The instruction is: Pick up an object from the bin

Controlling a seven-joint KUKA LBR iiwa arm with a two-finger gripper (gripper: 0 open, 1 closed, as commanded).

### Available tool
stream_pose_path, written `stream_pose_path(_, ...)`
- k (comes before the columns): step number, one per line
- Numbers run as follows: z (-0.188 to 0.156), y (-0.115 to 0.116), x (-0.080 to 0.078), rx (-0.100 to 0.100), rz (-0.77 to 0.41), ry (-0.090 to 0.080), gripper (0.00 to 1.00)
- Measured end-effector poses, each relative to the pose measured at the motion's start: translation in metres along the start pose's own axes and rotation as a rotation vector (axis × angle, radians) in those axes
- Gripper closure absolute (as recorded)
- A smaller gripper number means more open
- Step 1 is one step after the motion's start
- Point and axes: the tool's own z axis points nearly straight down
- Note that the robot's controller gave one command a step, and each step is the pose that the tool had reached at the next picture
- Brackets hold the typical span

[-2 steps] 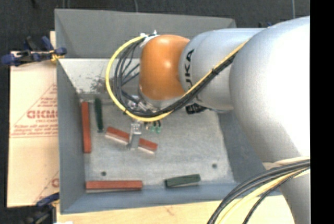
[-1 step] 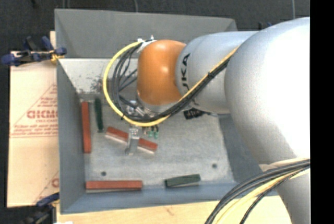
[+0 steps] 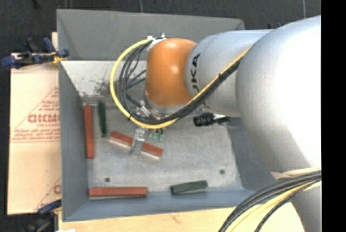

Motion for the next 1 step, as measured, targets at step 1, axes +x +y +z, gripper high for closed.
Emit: stream_pose_path(1,0.0423,0.0013,-0.0012,0.002,0.062,0.003,0.0)
